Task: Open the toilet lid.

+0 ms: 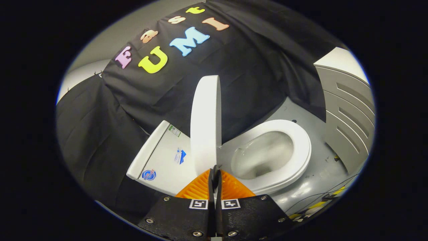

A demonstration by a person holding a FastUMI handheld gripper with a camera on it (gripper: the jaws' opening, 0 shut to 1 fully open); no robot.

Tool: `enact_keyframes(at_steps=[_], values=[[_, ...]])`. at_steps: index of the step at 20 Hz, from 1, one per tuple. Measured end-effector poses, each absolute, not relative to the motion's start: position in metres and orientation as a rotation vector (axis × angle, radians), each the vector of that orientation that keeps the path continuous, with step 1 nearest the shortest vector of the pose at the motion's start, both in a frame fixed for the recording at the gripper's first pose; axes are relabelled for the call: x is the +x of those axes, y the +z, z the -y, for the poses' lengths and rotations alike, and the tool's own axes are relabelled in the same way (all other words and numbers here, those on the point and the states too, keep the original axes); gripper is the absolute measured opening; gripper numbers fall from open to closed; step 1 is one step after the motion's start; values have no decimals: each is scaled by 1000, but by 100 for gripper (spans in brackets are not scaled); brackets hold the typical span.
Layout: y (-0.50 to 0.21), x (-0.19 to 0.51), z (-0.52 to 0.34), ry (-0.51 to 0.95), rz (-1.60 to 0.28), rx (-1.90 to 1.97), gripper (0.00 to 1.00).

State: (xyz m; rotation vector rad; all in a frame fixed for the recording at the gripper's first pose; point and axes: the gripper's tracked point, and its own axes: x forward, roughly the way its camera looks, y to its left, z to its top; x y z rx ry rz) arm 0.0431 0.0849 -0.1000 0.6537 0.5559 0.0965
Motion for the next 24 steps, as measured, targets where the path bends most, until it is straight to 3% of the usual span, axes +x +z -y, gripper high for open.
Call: enact_keyframes(at_steps=[24], values=[[-53, 63, -208, 247, -469, 473, 0]])
